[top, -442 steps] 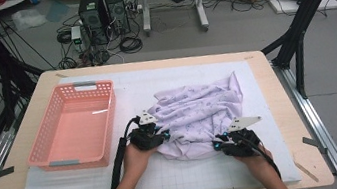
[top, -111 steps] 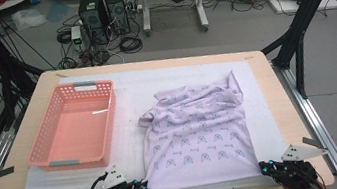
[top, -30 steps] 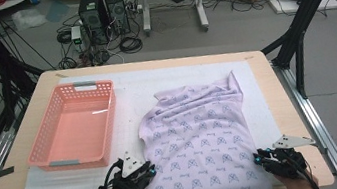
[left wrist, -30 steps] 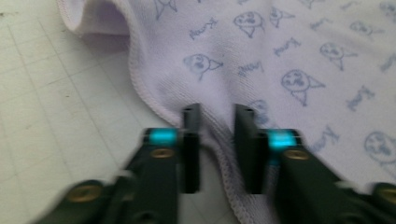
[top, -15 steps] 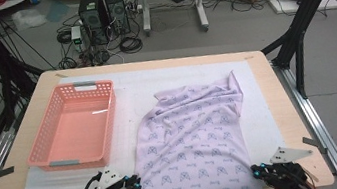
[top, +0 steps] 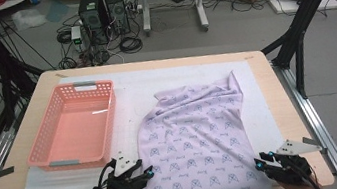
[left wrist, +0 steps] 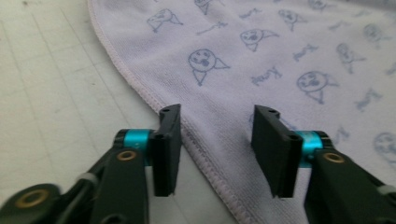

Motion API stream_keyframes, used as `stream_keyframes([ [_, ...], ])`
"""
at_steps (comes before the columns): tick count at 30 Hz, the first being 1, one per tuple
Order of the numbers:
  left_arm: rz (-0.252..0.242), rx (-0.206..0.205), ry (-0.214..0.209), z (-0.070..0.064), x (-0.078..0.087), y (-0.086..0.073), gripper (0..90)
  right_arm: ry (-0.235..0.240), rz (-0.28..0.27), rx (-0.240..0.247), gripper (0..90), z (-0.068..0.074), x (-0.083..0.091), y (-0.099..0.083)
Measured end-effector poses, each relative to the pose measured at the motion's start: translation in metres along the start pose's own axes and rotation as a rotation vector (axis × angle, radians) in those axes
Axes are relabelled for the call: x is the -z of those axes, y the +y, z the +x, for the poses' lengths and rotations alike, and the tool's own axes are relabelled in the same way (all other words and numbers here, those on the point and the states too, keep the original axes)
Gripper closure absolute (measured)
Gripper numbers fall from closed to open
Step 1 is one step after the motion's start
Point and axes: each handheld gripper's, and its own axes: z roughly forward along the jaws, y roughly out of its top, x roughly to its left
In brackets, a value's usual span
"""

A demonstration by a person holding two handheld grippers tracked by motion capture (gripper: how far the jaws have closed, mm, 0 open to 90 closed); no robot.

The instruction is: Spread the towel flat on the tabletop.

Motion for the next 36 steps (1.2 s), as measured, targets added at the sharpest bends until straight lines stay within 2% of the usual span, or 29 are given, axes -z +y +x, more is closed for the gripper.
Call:
stream_keyframes([
  [1, 0.002, 0.000, -0.012, 0.000, 0.001, 0.000, 77.4, -0.026, 0.006, 0.002, 62.3, -0.003, -0.007, 0.004],
  [2, 0.002, 0.002, -0.031, -0.001, 0.003, -0.002, 86.1, -0.037, 0.012, -0.001, 62.1, -0.004, -0.010, 0.005],
  [3, 0.012, 0.000, -0.035, -0.002, 0.005, -0.003, 86.4, -0.047, 0.015, -0.011, 62.0, -0.007, -0.016, 0.008],
  [4, 0.026, 0.017, -0.052, -0.002, 0.011, -0.005, 86.8, -0.042, 0.016, -0.014, 62.1, -0.009, -0.020, 0.009],
  [7, 0.043, 0.023, -0.070, -0.002, 0.026, -0.013, 86.9, -0.008, 0.011, -0.024, 65.1, -0.007, -0.028, 0.012],
  [8, 0.045, 0.027, -0.080, -0.002, 0.030, -0.016, 86.9, -0.007, 0.007, -0.015, 70.0, -0.005, -0.030, 0.012],
  [9, 0.048, 0.019, -0.090, -0.002, 0.033, -0.018, 86.8, 0.013, 0.005, -0.010, 82.0, -0.005, -0.030, 0.012],
  [10, 0.045, 0.010, -0.098, -0.003, 0.035, -0.019, 86.7, 0.054, 0.007, -0.012, 85.8, -0.004, -0.029, 0.011],
  [11, 0.035, 0.005, -0.100, -0.004, 0.036, -0.019, 86.2, 0.057, 0.013, 0.006, 86.8, -0.002, -0.027, 0.010],
  [12, 0.021, 0.012, -0.101, -0.003, 0.035, -0.018, 84.5, 0.067, 0.019, 0.009, 87.3, -0.001, -0.026, 0.009],
  [13, 0.013, 0.023, -0.102, -0.003, 0.034, -0.017, 78.6, 0.077, 0.026, 0.018, 87.5, 0.000, -0.021, 0.007],
  [15, -0.020, 0.060, -0.100, 0.000, 0.030, -0.013, 60.8, 0.076, 0.033, 0.025, 87.6, 0.001, -0.013, 0.000],
  [18, -0.035, 0.073, -0.086, 0.005, 0.024, -0.006, 50.9, 0.057, 0.048, 0.034, 87.6, 0.004, 0.008, -0.017],
  [20, -0.040, 0.080, -0.075, 0.008, 0.020, -0.001, 49.8, 0.034, 0.067, 0.037, 87.6, 0.005, 0.022, -0.028],
  [23, -0.037, 0.093, -0.076, 0.014, 0.010, 0.006, 48.5, 0.035, 0.073, 0.017, 86.9, 0.005, 0.037, -0.040],
  [26, 0.003, 0.113, -0.112, 0.013, -0.006, 0.013, 46.9, 0.030, 0.030, -0.003, 77.2, 0.002, 0.041, -0.041],
  [28, 0.024, 0.105, -0.137, 0.009, -0.015, 0.016, 47.1, 0.021, 0.003, -0.017, 69.3, 0.000, 0.040, -0.035],
  [29, 0.030, 0.092, -0.139, 0.005, -0.019, 0.017, 47.4, 0.013, -0.009, -0.028, 68.2, -0.001, 0.038, -0.032],
  [30, 0.028, 0.065, -0.124, 0.002, -0.022, 0.019, 48.2, 0.003, -0.017, -0.033, 66.5, -0.002, 0.036, -0.028],
  [31, 0.034, 0.037, -0.093, 0.000, -0.023, 0.019, 57.9, -0.006, -0.022, -0.034, 66.1, -0.004, 0.033, -0.025],
  [32, 0.037, 0.001, -0.041, -0.001, -0.022, 0.020, 71.2, -0.012, -0.026, -0.043, 66.0, -0.006, 0.029, -0.021],
  [33, 0.042, 0.012, -0.057, 0.002, -0.022, 0.020, 83.5, -0.016, -0.028, -0.049, 65.8, -0.008, 0.025, -0.017],
  [34, 0.043, 0.033, -0.067, 0.004, -0.020, 0.019, 85.8, -0.015, -0.029, -0.050, 65.7, -0.010, 0.022, -0.015],
  [36, 0.042, 0.024, -0.058, 0.004, -0.015, 0.016, 87.0, -0.018, -0.032, -0.062, 65.7, -0.014, 0.013, -0.009],
])
